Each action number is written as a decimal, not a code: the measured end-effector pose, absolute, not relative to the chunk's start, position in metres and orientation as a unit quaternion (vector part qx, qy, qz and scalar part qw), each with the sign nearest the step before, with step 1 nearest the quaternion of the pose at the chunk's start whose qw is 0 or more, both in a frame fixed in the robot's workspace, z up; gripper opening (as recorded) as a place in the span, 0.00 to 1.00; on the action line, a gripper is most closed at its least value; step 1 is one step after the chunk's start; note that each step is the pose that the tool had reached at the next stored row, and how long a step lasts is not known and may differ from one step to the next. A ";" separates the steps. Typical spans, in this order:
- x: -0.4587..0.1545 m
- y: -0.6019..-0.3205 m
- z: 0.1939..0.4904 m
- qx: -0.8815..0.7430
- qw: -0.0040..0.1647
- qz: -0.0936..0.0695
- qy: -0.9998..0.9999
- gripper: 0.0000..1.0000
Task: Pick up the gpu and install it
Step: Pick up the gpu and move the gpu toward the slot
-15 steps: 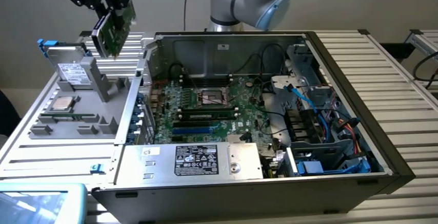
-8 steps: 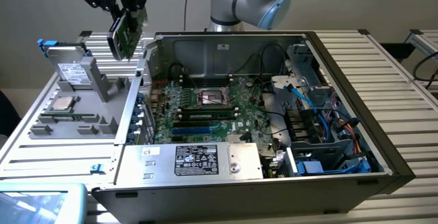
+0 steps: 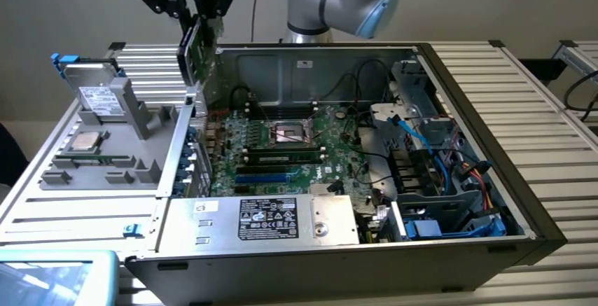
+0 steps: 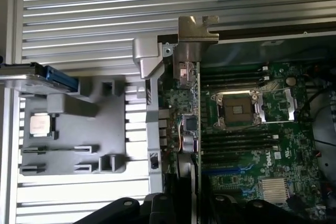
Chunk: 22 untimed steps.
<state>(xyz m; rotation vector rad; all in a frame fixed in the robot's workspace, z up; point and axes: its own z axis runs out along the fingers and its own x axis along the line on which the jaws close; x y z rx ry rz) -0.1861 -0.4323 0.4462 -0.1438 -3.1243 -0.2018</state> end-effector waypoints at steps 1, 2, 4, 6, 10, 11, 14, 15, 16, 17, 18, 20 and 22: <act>-0.183 -0.433 0.446 -0.046 0.004 -0.064 -0.997 0.28; -0.179 -0.434 0.445 -0.046 0.004 -0.064 -0.997 0.28; -0.171 -0.436 0.444 -0.046 0.004 -0.064 -0.997 0.28; -0.163 -0.437 0.443 -0.046 0.006 -0.064 -0.997 0.28; -0.148 -0.440 0.441 -0.046 0.008 -0.064 -0.997 0.28; -0.145 -0.440 0.440 -0.046 0.008 -0.064 -0.997 0.28; -0.134 -0.442 0.440 -0.046 0.009 -0.064 -0.997 0.28; -0.129 -0.442 0.439 -0.046 0.009 -0.064 -0.997 0.28; -0.124 -0.442 0.439 -0.046 0.009 -0.064 -0.997 0.28; -0.120 -0.442 0.439 -0.045 0.009 -0.064 -0.997 0.28; -0.117 -0.442 0.439 -0.045 0.009 -0.064 -0.997 0.28; -0.113 -0.442 0.438 -0.042 0.009 -0.064 -0.997 0.28; -0.107 -0.442 0.436 -0.039 0.009 -0.064 -0.997 0.28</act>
